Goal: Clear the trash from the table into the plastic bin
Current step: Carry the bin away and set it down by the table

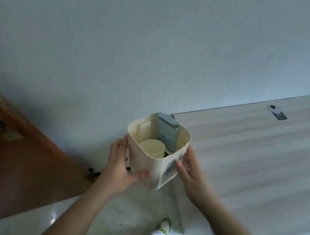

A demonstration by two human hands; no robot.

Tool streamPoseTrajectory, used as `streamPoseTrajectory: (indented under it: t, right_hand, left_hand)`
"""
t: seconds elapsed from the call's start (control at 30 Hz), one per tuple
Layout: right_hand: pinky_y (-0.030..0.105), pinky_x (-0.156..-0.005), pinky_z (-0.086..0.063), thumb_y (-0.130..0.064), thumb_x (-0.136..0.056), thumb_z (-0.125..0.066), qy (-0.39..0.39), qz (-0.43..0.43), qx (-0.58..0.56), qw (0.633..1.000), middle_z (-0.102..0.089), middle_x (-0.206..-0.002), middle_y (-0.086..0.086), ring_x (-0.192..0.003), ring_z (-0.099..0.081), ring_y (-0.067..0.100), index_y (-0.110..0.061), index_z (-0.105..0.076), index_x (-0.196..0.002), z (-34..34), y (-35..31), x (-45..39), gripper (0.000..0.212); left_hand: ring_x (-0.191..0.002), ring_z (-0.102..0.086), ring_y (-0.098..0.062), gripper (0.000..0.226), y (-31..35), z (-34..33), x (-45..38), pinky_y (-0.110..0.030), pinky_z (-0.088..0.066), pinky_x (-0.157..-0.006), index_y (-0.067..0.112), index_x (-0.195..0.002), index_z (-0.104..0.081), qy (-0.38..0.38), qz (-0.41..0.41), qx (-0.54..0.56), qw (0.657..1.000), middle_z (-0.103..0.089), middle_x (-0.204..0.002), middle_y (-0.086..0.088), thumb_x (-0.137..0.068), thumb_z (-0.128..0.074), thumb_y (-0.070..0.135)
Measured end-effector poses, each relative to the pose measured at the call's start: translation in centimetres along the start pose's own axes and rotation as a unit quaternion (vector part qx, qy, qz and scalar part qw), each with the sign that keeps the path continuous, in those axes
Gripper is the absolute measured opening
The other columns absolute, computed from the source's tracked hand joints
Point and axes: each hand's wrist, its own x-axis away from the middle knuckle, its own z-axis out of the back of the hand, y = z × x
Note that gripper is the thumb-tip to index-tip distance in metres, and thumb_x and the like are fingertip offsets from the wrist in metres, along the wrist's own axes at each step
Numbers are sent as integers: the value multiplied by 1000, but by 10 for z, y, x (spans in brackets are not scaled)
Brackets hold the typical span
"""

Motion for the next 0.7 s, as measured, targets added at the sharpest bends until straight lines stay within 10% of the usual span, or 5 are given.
streamPoseTrajectory:
  t: [0.2,0.4,0.7]
  right_hand:
    - [48,-105,-44,-31,-94,-51,71,-41,26,996,-42,-147,-7,-138,-37,12,-34,-29,-147,54,18,-33,58]
    - [41,-116,-27,-62,-86,-51,106,-126,48,985,-38,-148,-23,-138,-31,2,-57,-25,-141,104,31,-52,62]
    - [50,-113,-33,-40,-89,-48,159,-183,-7,970,-49,-139,-25,-132,-43,6,-59,-35,-135,159,51,-61,51]
  left_hand:
    - [-110,-42,21,119,10,-45,-74,-4,-45,-80,13,-144,-33,-97,8,-20,995,-36,-126,7,-46,-83,60]
    - [-103,-51,-2,103,12,-99,-134,-13,-46,-79,16,-139,-38,-143,6,-82,986,-45,-128,3,-55,-91,45]
    - [-108,-48,5,92,8,-157,-182,-18,-47,-84,28,-133,-40,-232,-33,-84,968,-44,-123,15,-57,-87,50]
